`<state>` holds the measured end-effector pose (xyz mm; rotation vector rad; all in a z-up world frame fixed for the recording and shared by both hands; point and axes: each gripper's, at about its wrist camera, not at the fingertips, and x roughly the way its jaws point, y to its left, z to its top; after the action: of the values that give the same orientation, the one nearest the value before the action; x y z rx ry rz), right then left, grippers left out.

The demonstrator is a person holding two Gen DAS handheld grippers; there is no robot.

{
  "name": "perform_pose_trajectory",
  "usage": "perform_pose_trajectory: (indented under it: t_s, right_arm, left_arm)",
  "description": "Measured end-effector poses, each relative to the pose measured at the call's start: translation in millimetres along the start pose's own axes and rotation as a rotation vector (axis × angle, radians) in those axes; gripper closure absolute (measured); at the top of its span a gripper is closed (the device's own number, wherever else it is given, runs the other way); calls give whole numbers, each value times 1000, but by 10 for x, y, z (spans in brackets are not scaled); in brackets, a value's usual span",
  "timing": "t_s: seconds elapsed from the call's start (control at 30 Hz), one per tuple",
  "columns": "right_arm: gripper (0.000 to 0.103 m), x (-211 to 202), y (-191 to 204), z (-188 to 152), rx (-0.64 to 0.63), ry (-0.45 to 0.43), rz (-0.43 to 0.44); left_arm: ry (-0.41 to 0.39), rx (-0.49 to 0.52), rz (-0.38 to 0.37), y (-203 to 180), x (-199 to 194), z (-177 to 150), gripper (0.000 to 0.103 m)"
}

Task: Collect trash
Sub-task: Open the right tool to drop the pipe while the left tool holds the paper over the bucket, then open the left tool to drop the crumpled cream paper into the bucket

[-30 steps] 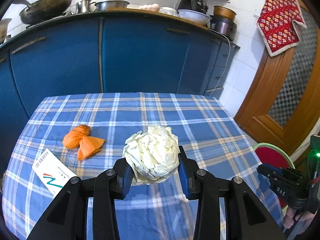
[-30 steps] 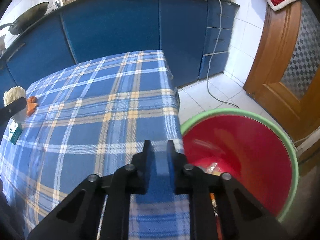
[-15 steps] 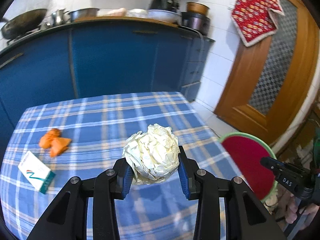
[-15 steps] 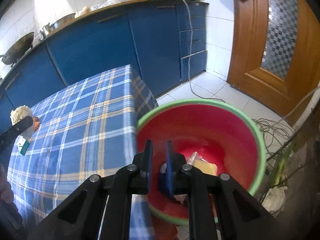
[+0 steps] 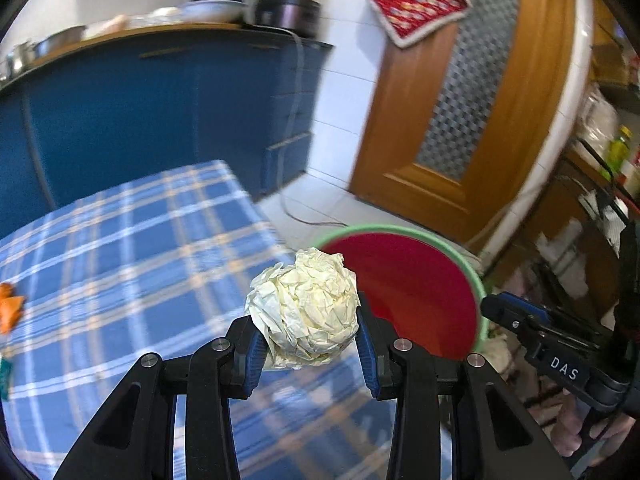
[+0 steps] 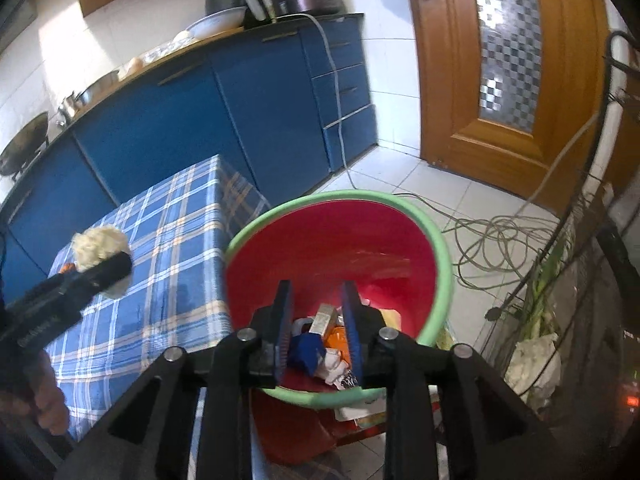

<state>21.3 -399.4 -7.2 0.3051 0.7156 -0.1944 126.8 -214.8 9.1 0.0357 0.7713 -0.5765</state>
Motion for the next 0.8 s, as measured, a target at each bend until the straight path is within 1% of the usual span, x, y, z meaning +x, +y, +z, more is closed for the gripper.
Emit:
perform_pose_trajectory:
  t_s: [0.2,0.3,0.37,0.57,0.7,0.8]
  right_arm:
    - [63,-74,-214,-70,58,-11,-11]
    - [61,-90,-299,-100,86,-16,-14]
    - [59,-96,-350,-117,103,-17,-15]
    - [53,-92,-419,-146,120,-16,-12]
    - [52,-82,-421,-156,127,-14,-5]
    - [48,-88,-410,-156,127,-14,3]
  left_arm:
    - [24,67,-64,-333,251,14,61]
    - [30,89,-75,-427,322,5,60]
    - [35,95,-85,-470,366,0,56]
    - [45,90,-97,-510,421,-11,43]
    - [40,84,-84,-487,393,-3,43]
    - [32,61,-75,-420,337,8,43]
